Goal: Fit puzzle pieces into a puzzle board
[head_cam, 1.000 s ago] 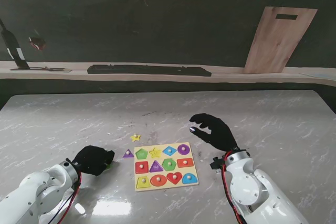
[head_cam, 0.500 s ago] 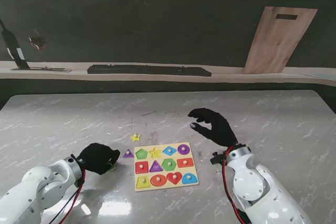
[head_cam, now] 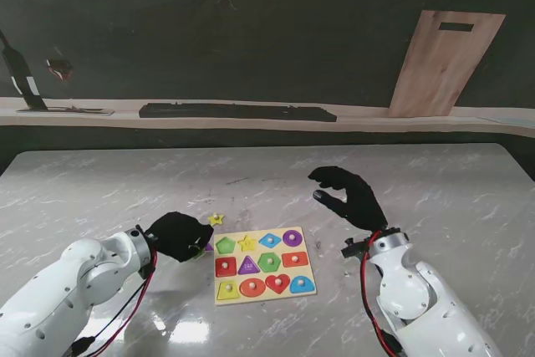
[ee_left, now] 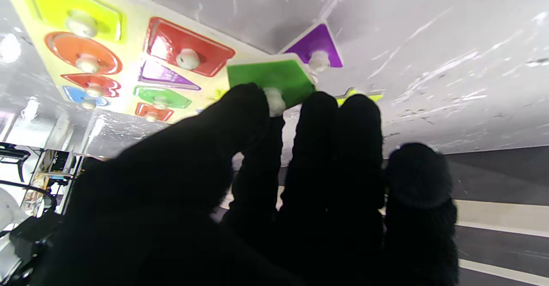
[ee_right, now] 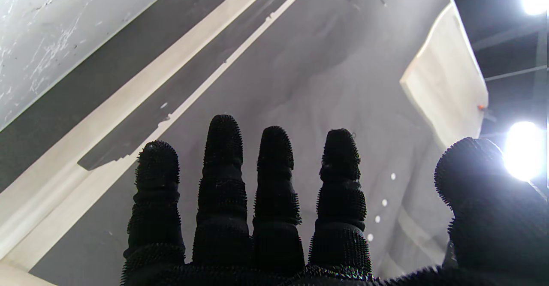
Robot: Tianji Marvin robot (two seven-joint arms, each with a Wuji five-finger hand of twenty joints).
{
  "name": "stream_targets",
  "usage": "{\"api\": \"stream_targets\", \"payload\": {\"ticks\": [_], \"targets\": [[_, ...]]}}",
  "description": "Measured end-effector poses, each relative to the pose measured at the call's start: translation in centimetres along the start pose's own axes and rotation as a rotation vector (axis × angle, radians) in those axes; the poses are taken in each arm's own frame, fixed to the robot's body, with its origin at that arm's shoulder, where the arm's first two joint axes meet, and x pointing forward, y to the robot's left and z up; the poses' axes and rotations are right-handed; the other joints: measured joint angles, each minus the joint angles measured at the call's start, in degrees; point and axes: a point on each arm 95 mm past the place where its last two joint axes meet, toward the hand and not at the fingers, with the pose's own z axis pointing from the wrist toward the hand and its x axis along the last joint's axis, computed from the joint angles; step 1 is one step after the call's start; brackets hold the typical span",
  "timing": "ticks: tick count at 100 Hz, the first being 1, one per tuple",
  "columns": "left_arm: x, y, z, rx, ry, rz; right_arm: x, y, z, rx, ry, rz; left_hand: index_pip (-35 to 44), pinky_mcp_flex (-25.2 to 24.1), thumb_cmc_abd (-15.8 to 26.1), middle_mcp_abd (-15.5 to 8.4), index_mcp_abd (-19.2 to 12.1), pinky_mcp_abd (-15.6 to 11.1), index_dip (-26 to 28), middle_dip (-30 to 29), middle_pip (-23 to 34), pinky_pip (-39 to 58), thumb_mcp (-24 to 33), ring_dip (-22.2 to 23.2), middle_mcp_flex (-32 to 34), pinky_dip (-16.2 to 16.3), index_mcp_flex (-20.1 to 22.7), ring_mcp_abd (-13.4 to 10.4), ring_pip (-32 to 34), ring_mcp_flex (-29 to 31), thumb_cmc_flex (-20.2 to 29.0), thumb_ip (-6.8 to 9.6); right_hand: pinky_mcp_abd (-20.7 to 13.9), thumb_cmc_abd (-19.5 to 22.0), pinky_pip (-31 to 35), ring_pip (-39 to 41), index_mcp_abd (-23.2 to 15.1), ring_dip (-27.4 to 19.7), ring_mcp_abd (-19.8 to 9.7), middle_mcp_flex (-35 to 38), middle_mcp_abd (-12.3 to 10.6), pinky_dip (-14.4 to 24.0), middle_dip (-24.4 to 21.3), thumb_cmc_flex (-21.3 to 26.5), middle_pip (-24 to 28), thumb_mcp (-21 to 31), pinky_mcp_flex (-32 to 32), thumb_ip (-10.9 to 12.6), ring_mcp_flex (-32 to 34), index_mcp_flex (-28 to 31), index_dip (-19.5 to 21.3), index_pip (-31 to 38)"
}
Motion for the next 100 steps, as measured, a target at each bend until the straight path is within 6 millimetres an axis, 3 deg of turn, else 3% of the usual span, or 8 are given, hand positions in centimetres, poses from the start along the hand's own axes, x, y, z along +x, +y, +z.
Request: {"api": "stream_targets", "payload": {"ticks": [67, 100], "targets": [[-1.4, -0.7, 6.6, -0.03, 0.148, -0.055, -0.2, 0.0, -0.1, -0.008, 0.001, 0.048, 0.3, -0.71, 0.51, -0.19, -0.52, 0.0, 0.0, 0.83, -0.05, 0.0, -0.04, 0.0, 0.0, -0.03, -0.07, -0.13, 0.0, -0.12, -0.01, 0.0, 0.01, 0.02, 0.0, 0.0, -0.27, 0.0, 0.02, 0.0, 0.0, 0.0, 0.01, 0.02, 0.0, -0.54, 0.0, 0.0, 0.0, 0.56, 0.0, 0.01], [-1.4, -0.5, 8.3, -0.046, 0.18, -0.056, -0.1, -0.1, -0.1, -0.006, 0.002, 0.06, 0.45, -0.71, 0.57, -0.2, -0.52, 0.0, -0.05, 0.84, -0.06, 0.0, -0.04, 0.0, 0.0, -0.03, -0.08, -0.14, 0.0, -0.12, -0.01, 0.0, 0.01, 0.02, 0.0, 0.0, -0.29, 0.02, 0.03, 0.0, 0.0, 0.0, 0.01, 0.03, 0.0, -0.54, 0.0, 0.0, 0.0, 0.56, 0.0, 0.01]]}}
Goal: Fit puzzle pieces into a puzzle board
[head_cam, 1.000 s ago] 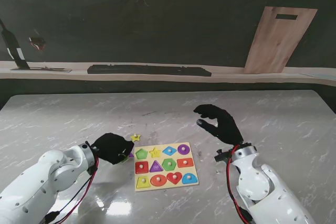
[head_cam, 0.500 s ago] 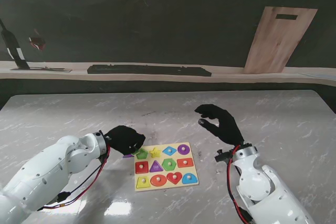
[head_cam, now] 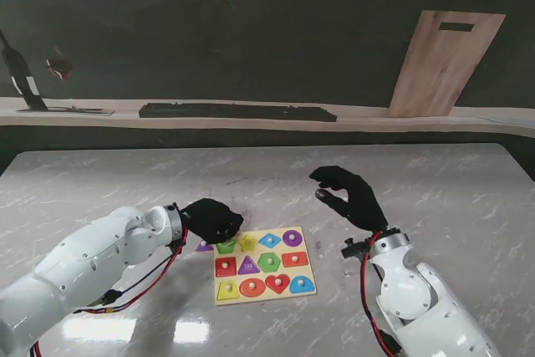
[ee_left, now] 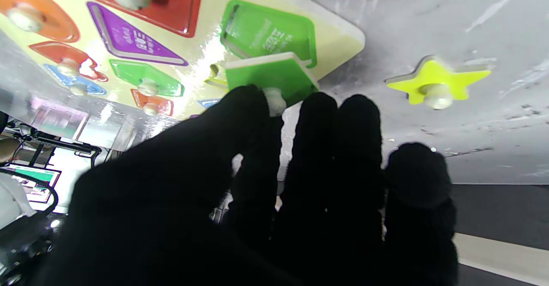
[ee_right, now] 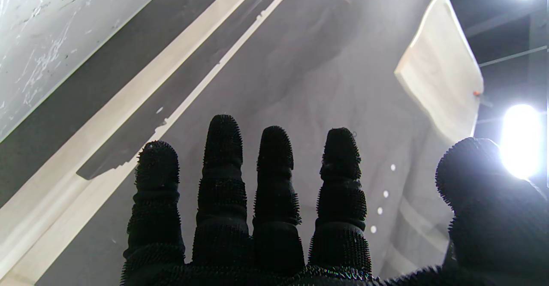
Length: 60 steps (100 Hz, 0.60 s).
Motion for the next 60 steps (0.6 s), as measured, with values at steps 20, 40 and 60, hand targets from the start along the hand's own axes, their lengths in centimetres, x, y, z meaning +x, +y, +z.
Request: {"api": "stream_targets", "payload": {"ticks": [20, 40, 60], "targets": [[0.09, 0.18, 0.34, -0.014, 0.008, -0.004, -0.02, -0.01, 0.0, 0.001, 0.0, 0.001, 0.05, 0.0, 0.03, -0.01, -0.04, 0.0, -0.04, 0.0, 0.0, 0.0, -0.01, 0.0, -0.34, 0.0, 0.0, -0.02, 0.0, -0.04, 0.0, 0.0, 0.0, 0.0, 0.0, 0.0, -0.01, 0.03, 0.0, 0.0, 0.0, 0.0, 0.0, 0.0, 0.0, 0.0, 0.0, 0.0, 0.0, 0.0, 0.0, 0.01], [0.27, 0.59, 0.41, -0.034, 0.01, -0.011, -0.05, -0.01, 0.01, 0.0, -0.001, 0.001, 0.55, 0.0, 0.05, -0.01, -0.04, 0.0, -0.07, 0.01, 0.0, 0.0, -0.02, 0.0, -0.34, 0.0, -0.01, -0.02, 0.0, -0.04, 0.0, 0.0, 0.0, 0.0, 0.0, 0.0, -0.01, 0.03, 0.0, 0.0, 0.0, 0.0, 0.0, 0.0, 0.0, -0.01, 0.0, 0.0, 0.0, 0.0, 0.0, 0.01], [0.45, 0.97, 0.44, -0.044, 0.01, -0.022, -0.06, -0.04, 0.0, 0.003, -0.002, 0.004, 0.59, 0.0, 0.05, -0.01, -0.05, 0.0, -0.08, 0.01, 0.0, 0.0, -0.02, 0.0, -0.39, -0.01, -0.01, -0.02, 0.0, -0.04, 0.0, 0.0, 0.0, 0.0, 0.0, 0.0, -0.02, 0.03, 0.0, 0.0, 0.0, 0.0, 0.0, 0.0, 0.0, -0.01, 0.0, 0.0, 0.0, 0.0, 0.0, 0.01]]}}
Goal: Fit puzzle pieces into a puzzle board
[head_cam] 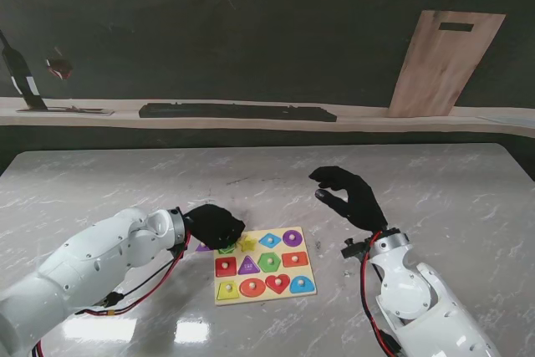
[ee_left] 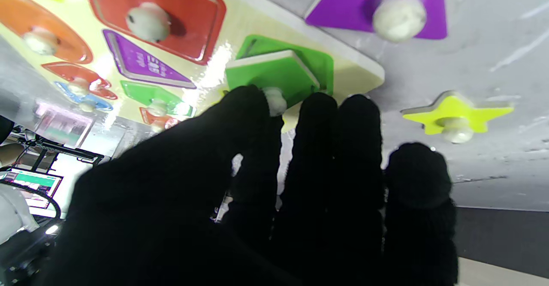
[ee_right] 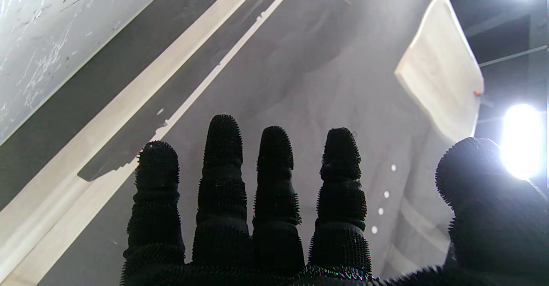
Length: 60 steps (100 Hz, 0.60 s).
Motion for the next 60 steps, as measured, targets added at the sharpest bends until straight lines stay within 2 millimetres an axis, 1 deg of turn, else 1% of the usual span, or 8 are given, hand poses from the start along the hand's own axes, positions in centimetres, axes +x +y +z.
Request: {"api": "stream_targets", "payload": {"ticks": [19, 37, 43, 60], "targets": [[0.17, 0.52, 0.11, -0.008, 0.004, 0.008, -0.02, -0.04, 0.0, 0.002, -0.001, 0.001, 0.52, -0.02, 0.52, -0.07, -0.52, 0.0, 0.0, 0.65, 0.0, 0.0, -0.03, 0.0, -0.21, -0.02, -1.07, -0.01, 0.0, -0.03, 0.0, 0.0, 0.0, 0.0, 0.0, 0.0, 0.0, 0.01, 0.0, 0.0, 0.0, 0.0, 0.0, 0.0, 0.0, 0.0, 0.0, 0.0, 0.0, 0.0, 0.0, 0.0], [0.06, 0.61, 0.15, -0.006, 0.004, 0.02, -0.03, -0.09, 0.0, 0.004, -0.001, 0.001, 0.61, -0.33, 0.72, -0.21, -1.2, 0.0, 0.0, 1.47, 0.66, 0.0, -0.94, 0.0, -0.95, -0.06, -1.14, -0.08, 0.0, -0.07, 0.0, 0.0, 0.0, 0.0, 0.0, 0.0, -0.01, 0.02, 0.01, 0.0, 0.0, 0.0, 0.0, 0.0, 0.0, 0.0, 0.0, 0.0, 0.0, 0.0, 0.0, 0.0], [-0.03, 0.61, 0.18, -0.003, 0.007, 0.03, -0.04, -0.11, 0.0, 0.005, -0.002, 0.001, 0.63, -0.36, 0.97, -0.22, -1.98, 0.0, 0.0, 1.57, 0.66, 0.0, -1.56, 0.0, -1.01, -0.07, -1.14, -0.09, 0.0, -0.13, -0.55, 0.0, 0.0, 0.0, 0.0, 0.0, -0.01, 0.02, 0.01, 0.0, 0.0, 0.0, 0.0, 0.0, 0.0, 0.0, 0.0, 0.0, 0.0, 0.0, 0.0, 0.0], [-0.46, 0.54, 0.29, -0.007, 0.007, 0.045, -0.07, -0.14, 0.0, 0.007, -0.002, 0.002, 0.69, -0.88, 1.18, -0.54, -2.44, 0.0, 0.0, 1.72, 0.35, 0.0, -1.9, 0.0, -1.14, -0.07, -1.54, -0.34, 0.0, -0.68, -1.24, -0.04, 0.0, 0.0, 0.0, 0.0, -0.02, 0.02, 0.01, 0.0, 0.0, 0.0, 0.0, 0.0, 0.0, 0.0, 0.0, 0.0, 0.0, 0.0, 0.0, 0.0]]}}
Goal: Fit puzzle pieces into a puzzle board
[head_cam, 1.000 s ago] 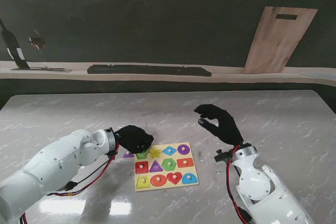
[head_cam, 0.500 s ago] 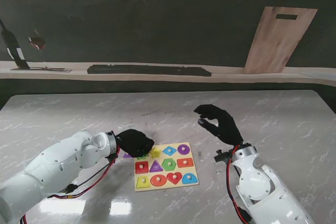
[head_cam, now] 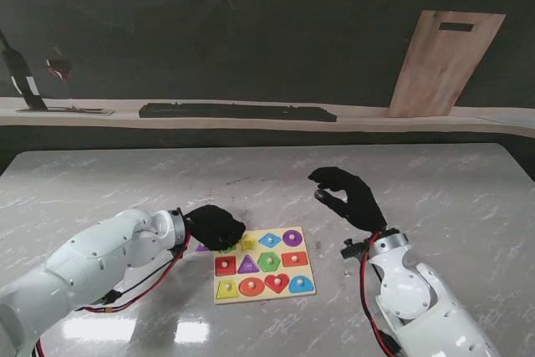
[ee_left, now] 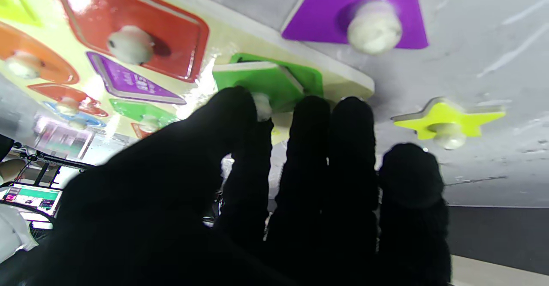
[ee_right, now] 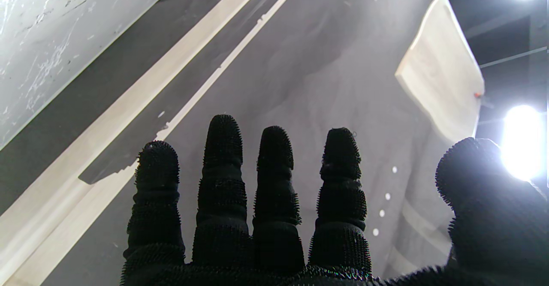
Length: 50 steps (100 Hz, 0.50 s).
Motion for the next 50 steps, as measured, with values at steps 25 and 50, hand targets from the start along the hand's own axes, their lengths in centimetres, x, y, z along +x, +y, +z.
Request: {"api": "stream_targets", "payload": {"ticks": [25, 50], "targets": [[-0.09, -0.18, 0.01, -0.003, 0.0, 0.014, -0.03, 0.0, -0.01, 0.0, -0.001, 0.0, 0.01, -0.23, 0.03, -0.04, 0.0, 0.0, 0.0, 0.07, -0.74, 0.0, 0.0, 0.0, -0.6, -0.01, -0.18, -0.29, 0.0, -0.62, 0.0, 0.0, 0.0, 0.0, 0.0, 0.0, -0.01, 0.0, 0.0, 0.0, 0.0, 0.0, 0.0, 0.0, 0.0, 0.0, 0.0, 0.0, 0.0, 0.0, 0.0, 0.0], [-0.02, -0.28, -0.15, -0.008, -0.009, 0.022, -0.04, 0.05, -0.01, -0.002, -0.001, 0.0, 0.01, -0.12, 0.04, -0.04, 0.21, 0.0, -0.06, 0.07, -1.67, 0.0, 0.0, 0.0, -0.61, -0.01, -0.24, -0.29, 0.0, -0.62, 0.1, 0.0, 0.0, 0.0, 0.0, 0.0, -0.01, 0.0, 0.0, 0.0, 0.0, 0.0, 0.0, 0.0, 0.0, 0.0, 0.0, 0.0, 0.0, 0.0, 0.0, 0.0]]}}
